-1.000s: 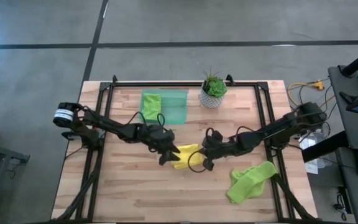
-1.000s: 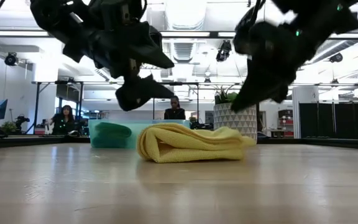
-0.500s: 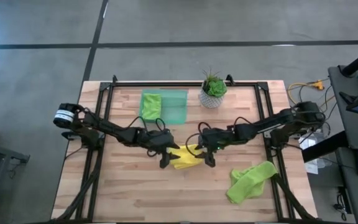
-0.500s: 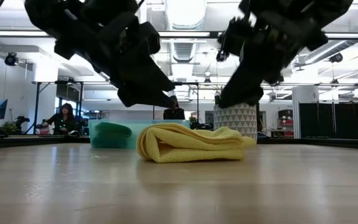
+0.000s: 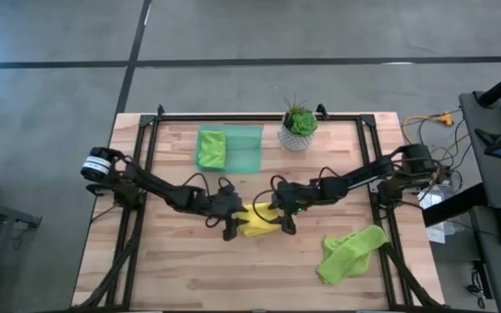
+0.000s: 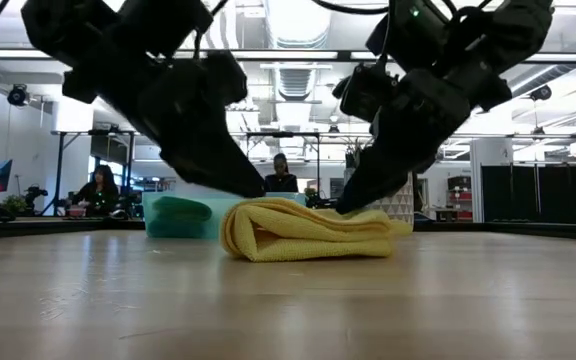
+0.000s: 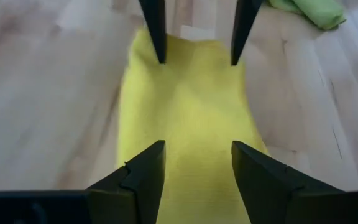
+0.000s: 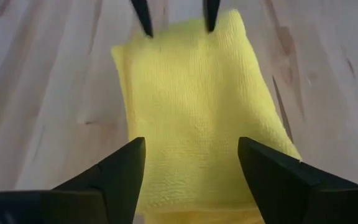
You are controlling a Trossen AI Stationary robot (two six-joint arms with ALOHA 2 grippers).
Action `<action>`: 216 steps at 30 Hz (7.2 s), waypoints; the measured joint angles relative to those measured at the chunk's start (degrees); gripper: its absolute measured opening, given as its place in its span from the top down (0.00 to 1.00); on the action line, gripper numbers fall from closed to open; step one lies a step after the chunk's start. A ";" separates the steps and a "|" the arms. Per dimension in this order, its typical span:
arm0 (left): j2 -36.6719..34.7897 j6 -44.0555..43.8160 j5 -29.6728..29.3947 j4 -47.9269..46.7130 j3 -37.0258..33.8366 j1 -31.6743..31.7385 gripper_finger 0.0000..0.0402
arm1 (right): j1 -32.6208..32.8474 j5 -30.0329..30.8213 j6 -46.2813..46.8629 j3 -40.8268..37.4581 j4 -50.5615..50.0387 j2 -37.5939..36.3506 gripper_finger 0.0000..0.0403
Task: Fold microfiber towels
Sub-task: Fold the yellow microfiber towel, then put the folded yellow microfiber towel into the blue bin
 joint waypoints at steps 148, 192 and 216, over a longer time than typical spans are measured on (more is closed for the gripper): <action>1.02 -5.08 36.03 -16.15 1.81 8.80 1.00 | 21.28 24.43 91.36 11.70 -13.97 9.01 0.50; 5.68 -4.74 28.31 -11.80 2.05 8.51 1.00 | 17.55 34.73 92.84 5.30 -1.53 10.15 0.50; 4.28 -4.83 26.79 -12.66 1.76 8.59 1.00 | 18.16 35.57 76.11 5.31 9.84 9.75 0.96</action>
